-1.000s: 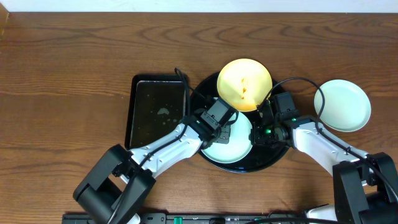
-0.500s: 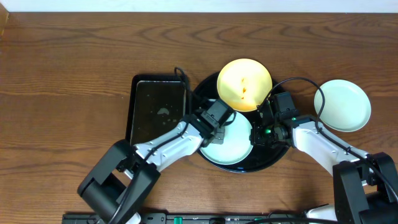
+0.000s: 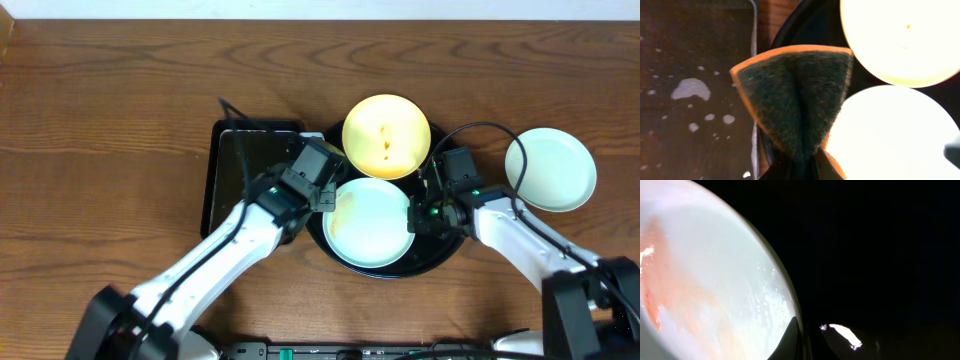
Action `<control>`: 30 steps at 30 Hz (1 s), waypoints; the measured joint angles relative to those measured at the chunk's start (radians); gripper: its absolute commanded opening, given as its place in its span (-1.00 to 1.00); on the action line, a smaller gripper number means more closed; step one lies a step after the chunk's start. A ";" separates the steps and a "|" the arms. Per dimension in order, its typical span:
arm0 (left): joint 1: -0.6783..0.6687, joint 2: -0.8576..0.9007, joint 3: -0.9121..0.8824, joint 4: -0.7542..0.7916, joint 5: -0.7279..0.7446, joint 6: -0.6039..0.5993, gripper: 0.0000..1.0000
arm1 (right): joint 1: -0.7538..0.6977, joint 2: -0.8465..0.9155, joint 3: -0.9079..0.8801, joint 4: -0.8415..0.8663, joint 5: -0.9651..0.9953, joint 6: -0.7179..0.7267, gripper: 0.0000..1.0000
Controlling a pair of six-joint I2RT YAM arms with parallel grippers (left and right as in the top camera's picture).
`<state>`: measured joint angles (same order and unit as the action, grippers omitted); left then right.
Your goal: Clean dirty plates on tray and stack at the side
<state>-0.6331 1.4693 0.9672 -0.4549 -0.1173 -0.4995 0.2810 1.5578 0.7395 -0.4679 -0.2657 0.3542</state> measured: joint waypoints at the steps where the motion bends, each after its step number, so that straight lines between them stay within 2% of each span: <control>1: 0.002 -0.018 0.000 -0.011 -0.002 0.000 -0.83 | 0.000 -0.020 0.000 -0.001 0.011 -0.003 -0.97; 7: 0.026 -0.047 0.000 -0.003 0.068 0.000 -0.85 | 0.000 -0.146 0.000 0.002 0.061 -0.021 -0.97; 14: -0.027 0.021 0.000 0.086 0.220 0.000 -0.85 | 0.000 -0.161 0.000 -0.062 0.080 -0.026 -0.97; 24: -0.179 0.211 -0.002 0.161 0.262 0.000 -0.85 | 0.000 -0.160 -0.002 -0.160 0.084 -0.026 -0.97; 30: -0.193 0.299 -0.002 0.176 0.257 -0.001 -0.84 | 0.000 -0.130 -0.006 -0.179 0.093 -0.022 -0.98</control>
<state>-0.8257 1.7683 0.9657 -0.2787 0.1394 -0.5003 0.2810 1.4281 0.7334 -0.6468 -0.1722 0.3325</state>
